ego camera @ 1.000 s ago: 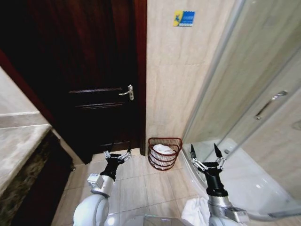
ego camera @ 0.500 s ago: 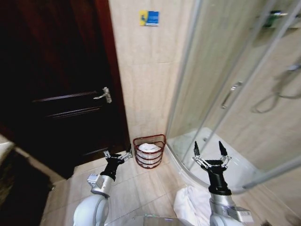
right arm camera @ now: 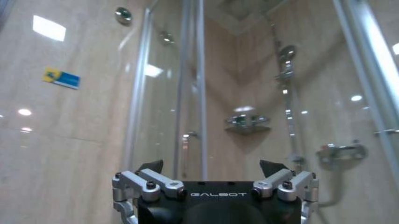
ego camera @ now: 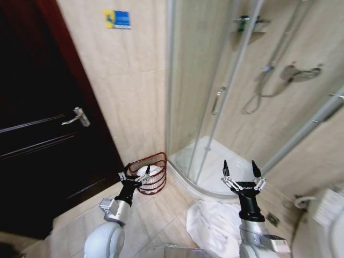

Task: Discard the used towel into the hamper.

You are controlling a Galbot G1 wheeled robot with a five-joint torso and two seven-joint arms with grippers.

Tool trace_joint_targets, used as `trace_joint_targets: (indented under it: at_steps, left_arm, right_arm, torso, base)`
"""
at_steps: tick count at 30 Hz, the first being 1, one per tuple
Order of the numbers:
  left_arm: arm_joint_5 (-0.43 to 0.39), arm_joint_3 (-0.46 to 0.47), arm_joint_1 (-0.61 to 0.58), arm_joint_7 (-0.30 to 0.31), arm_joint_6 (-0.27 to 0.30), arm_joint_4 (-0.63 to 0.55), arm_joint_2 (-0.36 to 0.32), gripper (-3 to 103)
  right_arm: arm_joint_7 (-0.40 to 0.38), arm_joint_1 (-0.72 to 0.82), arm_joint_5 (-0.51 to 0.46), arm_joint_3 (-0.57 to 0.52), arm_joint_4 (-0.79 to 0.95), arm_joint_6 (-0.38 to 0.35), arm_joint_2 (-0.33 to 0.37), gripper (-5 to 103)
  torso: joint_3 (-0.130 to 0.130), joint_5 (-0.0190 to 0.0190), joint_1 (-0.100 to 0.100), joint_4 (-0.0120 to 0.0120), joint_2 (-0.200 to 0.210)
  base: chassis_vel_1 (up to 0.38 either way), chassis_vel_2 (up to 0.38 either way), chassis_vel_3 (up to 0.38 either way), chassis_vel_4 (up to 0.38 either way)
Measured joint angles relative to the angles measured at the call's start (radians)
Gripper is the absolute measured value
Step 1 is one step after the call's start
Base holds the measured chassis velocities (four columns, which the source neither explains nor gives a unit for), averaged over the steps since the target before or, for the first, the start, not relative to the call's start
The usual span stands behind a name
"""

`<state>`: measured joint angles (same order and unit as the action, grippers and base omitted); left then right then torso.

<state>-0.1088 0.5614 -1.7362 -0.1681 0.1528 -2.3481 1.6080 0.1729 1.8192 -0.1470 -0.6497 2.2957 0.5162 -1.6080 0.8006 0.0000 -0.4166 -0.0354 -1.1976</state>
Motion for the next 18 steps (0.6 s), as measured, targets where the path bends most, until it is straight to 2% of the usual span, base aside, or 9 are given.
trace_joint_targets:
  at_steps: [18]
  left_arm:
    - [0.0, 0.0, 0.0, 0.0, 0.0, 0.0, 0.0, 100]
  right_arm:
    - [-0.001, 0.002, -0.008, -0.002, 0.001, 0.0, 0.0, 100]
  torso:
    - [0.0, 0.0, 0.0, 0.0, 0.0]
  base:
    - [-0.126, -0.121, -0.125, -0.118]
